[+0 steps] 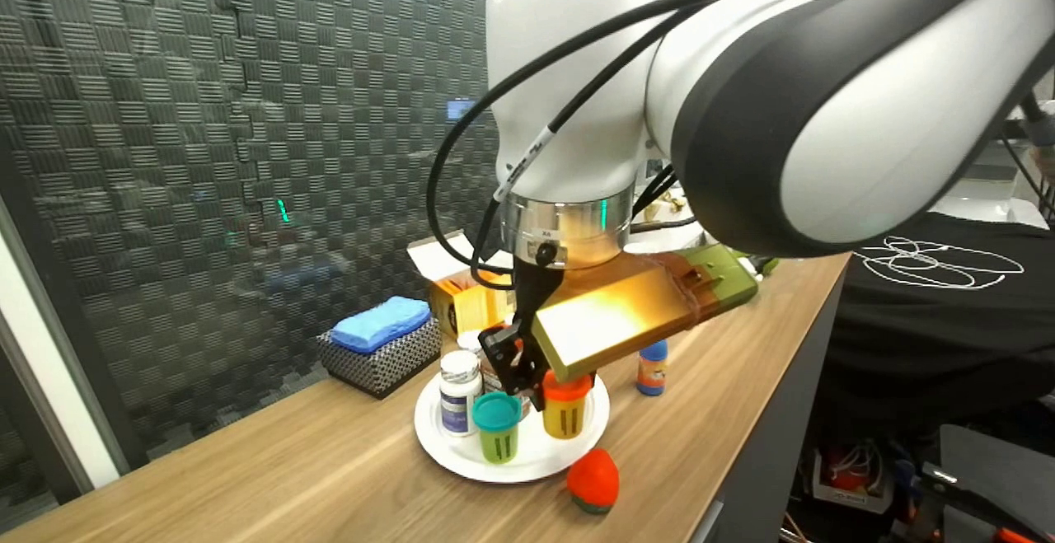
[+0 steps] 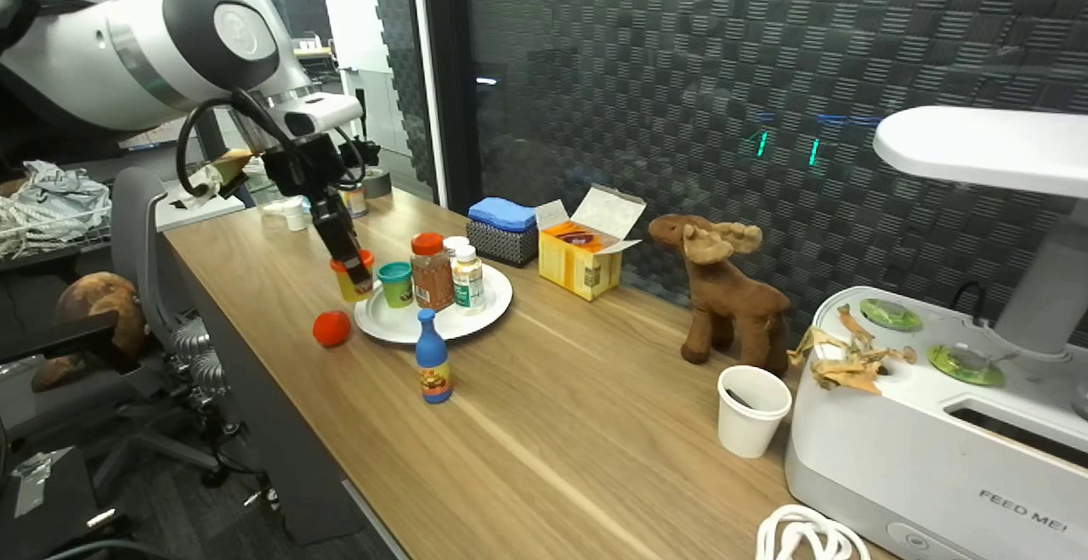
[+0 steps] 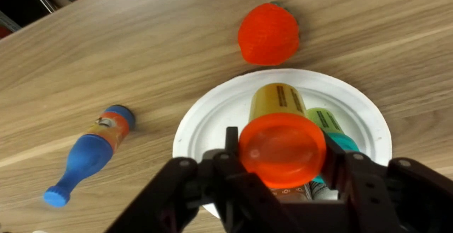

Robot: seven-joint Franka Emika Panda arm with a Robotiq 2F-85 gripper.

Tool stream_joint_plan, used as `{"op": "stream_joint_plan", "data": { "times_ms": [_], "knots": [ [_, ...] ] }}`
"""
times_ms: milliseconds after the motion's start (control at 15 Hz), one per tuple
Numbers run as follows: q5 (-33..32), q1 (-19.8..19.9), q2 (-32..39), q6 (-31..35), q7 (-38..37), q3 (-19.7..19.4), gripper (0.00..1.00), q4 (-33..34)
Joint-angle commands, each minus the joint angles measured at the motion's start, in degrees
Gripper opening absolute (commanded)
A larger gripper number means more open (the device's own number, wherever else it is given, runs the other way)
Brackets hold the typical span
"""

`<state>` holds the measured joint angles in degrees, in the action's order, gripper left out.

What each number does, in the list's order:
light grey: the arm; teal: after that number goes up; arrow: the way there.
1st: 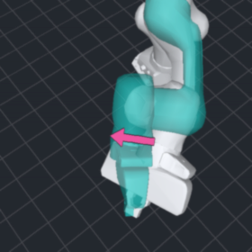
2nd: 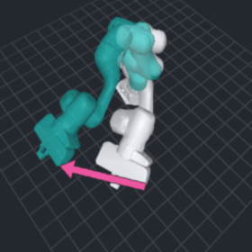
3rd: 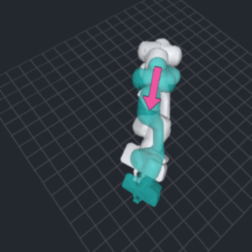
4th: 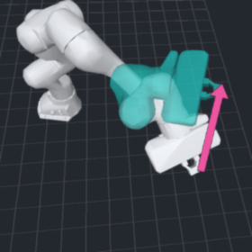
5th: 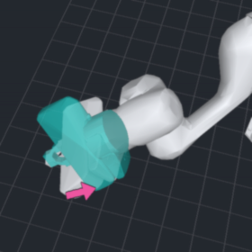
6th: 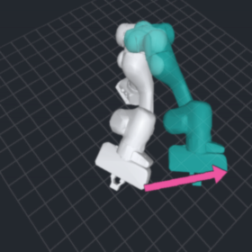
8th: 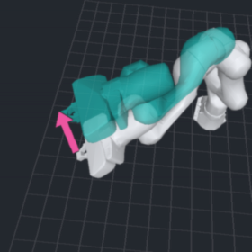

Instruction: Put the bottles and the red object on the plate

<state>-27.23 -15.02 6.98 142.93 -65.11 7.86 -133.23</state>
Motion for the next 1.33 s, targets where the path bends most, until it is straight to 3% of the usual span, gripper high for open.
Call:
{"op": "stream_joint_plan", "data": {
  "times_ms": [0,1067,1133,1200,1267],
  "knots": [
    [-3.6,0.6,0.9,5.1,-1.9,-1.4,0.28,0.4],
    [-3.8,-0.2,5.6,11.8,-0.5,-5.3,0.28,0.4],
    [-3.9,-0.3,5.4,12.1,-0.8,-5.4,0.59,0.2],
    [-3.7,-0.3,5.1,12.2,-0.5,-5.4,0.78,-0.1],
    [-4.0,-0.3,4.9,12.4,-0.6,-5.5,0.85,-0.2]
  ]
}}
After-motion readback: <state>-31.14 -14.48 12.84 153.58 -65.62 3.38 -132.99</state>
